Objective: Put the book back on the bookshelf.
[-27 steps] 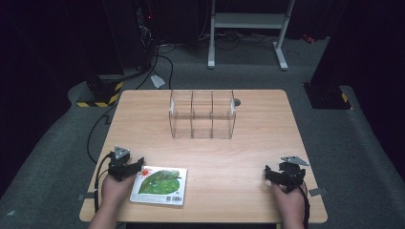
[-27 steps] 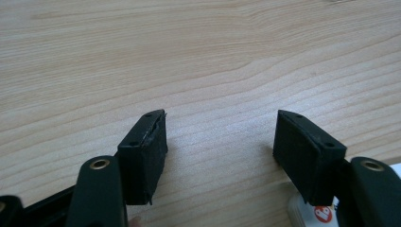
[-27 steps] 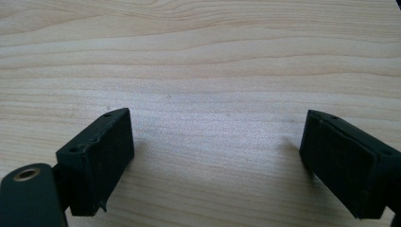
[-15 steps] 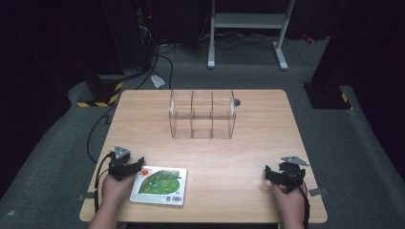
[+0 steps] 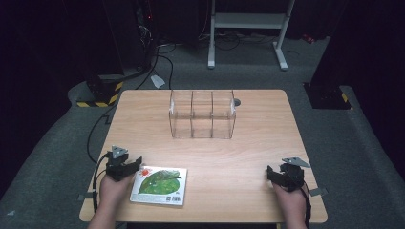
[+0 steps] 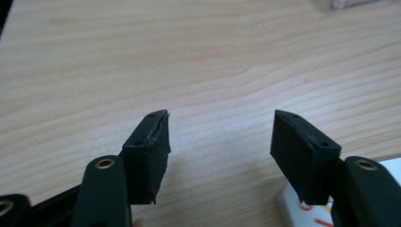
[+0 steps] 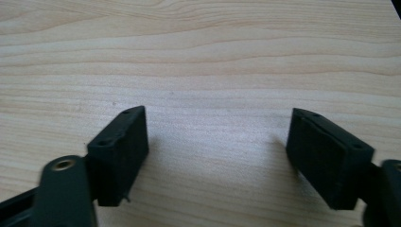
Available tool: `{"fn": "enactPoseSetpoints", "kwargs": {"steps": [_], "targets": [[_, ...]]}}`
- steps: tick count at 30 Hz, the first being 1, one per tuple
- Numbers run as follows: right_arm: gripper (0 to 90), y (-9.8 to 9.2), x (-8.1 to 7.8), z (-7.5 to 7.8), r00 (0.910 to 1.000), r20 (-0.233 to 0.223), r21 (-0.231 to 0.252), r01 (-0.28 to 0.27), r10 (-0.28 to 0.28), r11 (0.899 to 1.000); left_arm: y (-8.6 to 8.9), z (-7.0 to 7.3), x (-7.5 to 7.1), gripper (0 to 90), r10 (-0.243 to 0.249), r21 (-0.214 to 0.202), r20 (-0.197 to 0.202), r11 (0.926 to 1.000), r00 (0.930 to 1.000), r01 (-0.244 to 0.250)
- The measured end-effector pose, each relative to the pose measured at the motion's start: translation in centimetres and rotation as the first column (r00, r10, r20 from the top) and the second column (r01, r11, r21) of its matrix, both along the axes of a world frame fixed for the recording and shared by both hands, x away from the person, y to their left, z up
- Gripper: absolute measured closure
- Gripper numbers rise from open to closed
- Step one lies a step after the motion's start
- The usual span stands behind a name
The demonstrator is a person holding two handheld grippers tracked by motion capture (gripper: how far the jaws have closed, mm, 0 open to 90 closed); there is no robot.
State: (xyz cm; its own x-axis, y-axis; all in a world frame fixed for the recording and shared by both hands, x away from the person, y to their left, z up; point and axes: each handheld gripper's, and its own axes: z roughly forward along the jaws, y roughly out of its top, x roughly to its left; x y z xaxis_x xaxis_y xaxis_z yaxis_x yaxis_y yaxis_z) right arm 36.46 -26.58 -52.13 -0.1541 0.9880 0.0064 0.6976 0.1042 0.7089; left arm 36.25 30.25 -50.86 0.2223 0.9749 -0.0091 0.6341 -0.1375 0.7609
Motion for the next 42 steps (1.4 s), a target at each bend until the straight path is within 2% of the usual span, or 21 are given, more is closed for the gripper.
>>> {"fn": "enactPoseSetpoints", "kwargs": {"steps": [3,5,6,7,11,13,15,16,19,24,25,27,28,29,30,31,32,34,37,38,42], "targets": [[22.6,-0.1,-0.1,0.2,1.0,-0.004,0.024,-0.002,0.002,1.0,-0.3,0.7,-0.3,37.3,-0.015,-0.011,0.0,0.9998,0.9999,0.015],[24.6,0.2,-0.2,0.7,0.9994,0.01,0.038,-0.035,0.035,0.999,-0.4,1.3,-0.5,36.9,-0.03,-0.014,-0.02,0.9995,0.9993,0.03],[27.6,0.6,-0.3,0.9,0.9985,0.017,0.035,-0.052,0.052,0.998,-0.5,1.6,-0.8,37.0,-0.041,-0.051,-0.045,0.998,0.9981,0.038],[27.6,0.6,-0.3,0.9,0.9985,0.017,0.035,-0.052,0.052,0.998,-0.5,1.6,-0.8,37.0,-0.041,-0.051,-0.045,0.998,0.9981,0.038],[31.8,2.0,-0.9,1.9,0.993,0.065,0.037,-0.101,0.099,0.994,-0.6,2.1,-1.8,36.4,-0.053,-0.09,-0.052,0.9947,0.9972,0.048],[31.6,2.9,-1.1,2.3,0.9906,0.092,0.035,-0.105,0.101,0.994,-0.8,2.6,-2.7,34.6,-0.064,-0.074,-0.063,0.9955,0.9959,0.06],[32.1,3.7,-1.2,2.6,0.9878,0.112,0.034,-0.113,0.109,0.993,-0.9,3.0,-3.8,33.8,-0.076,-0.051,-0.044,0.996,0.9961,0.074],[34.0,4.5,-1.2,2.7,0.9861,0.115,0.054,-0.127,0.12,0.99,-0.7,2.9,-4.8,33.6,-0.071,-0.067,-0.034,0.9954,0.9969,0.069],[35.4,5.5,-1.1,2.8,0.9822,0.124,0.048,-0.148,0.141,0.988,-0.4,2.5,-5.5,34.4,-0.059,-0.097,-0.016,0.9936,0.9981,0.057],[37.0,8.9,-0.7,3.9,0.9617,0.138,0.009,-0.241,0.237,0.971,-0.4,1.4,-6.1,35.1,-0.085,-0.113,-0.004,0.9901,0.9964,0.084],[37.0,8.9,-0.7,3.9,0.9617,0.138,0.009,-0.241,0.237,0.971,-0.6,1.2,-6.3,35.1,-0.084,-0.084,0.006,0.993,0.9965,0.084],[35.4,10.0,-0.7,4.4,0.9581,0.144,0.037,-0.255,0.247,0.966,-0.8,0.7,-6.5,36.9,-0.059,-0.065,0.009,0.9961,0.9982,0.06],[35.7,11.1,-0.8,4.6,0.9506,0.157,0.066,-0.28,0.268,0.958,-1.1,0.4,-6.4,37.0,-0.066,-0.087,-0.008,0.9941,0.9978,0.065],[35.7,11.1,-0.8,4.6,0.9506,0.157,0.066,-0.28,0.268,0.958,-1.1,0.4,-6.4,37.0,-0.066,-0.087,-0.008,0.9941,0.9978,0.065],[35.9,12.3,-0.9,4.6,0.9409,0.164,0.065,-0.31,0.296,0.949,-1.6,0.2,-6.2,36.9,-0.082,-0.083,-0.02,0.9934,0.9964,0.08],[35.9,12.3,-0.9,4.6,0.9409,0.164,0.065,-0.31,0.296,0.949,-1.6,0.2,-6.2,36.9,-0.082,-0.083,-0.02,0.9934,0.9964,0.08],[35.5,13.4,-1.1,4.4,0.931,0.157,0.06,-0.342,0.33,0.938,-2.1,0.0,-6.1,36.9,-0.104,-0.088,-0.032,0.991,0.9941,0.101],[34.7,14.1,-1.4,4.0,0.925,0.155,0.065,-0.36,0.347,0.931,-2.5,-0.2,-6.1,38.4,-0.115,-0.078,-0.034,0.9906,0.9928,0.112],[32.8,14.6,-1.8,3.5,0.9259,0.142,0.08,-0.363,0.35,0.928,-2.6,-0.3,-6.1,40.1,-0.115,-0.068,-0.036,0.9914,0.9928,0.112],[31.2,15.1,-1.9,3.2,0.9181,0.132,0.063,-0.384,0.374,0.921,-2.5,-0.4,-6.1,40.3,-0.107,-0.072,-0.041,0.992,0.9934,0.104],[31.7,15.6,-2.0,3.1,0.9153,0.135,0.06,-0.39,0.38,0.919,-2.5,-0.6,-6.1,39.7,-0.11,-0.066,-0.051,0.9921,0.9926,0.106]]}}
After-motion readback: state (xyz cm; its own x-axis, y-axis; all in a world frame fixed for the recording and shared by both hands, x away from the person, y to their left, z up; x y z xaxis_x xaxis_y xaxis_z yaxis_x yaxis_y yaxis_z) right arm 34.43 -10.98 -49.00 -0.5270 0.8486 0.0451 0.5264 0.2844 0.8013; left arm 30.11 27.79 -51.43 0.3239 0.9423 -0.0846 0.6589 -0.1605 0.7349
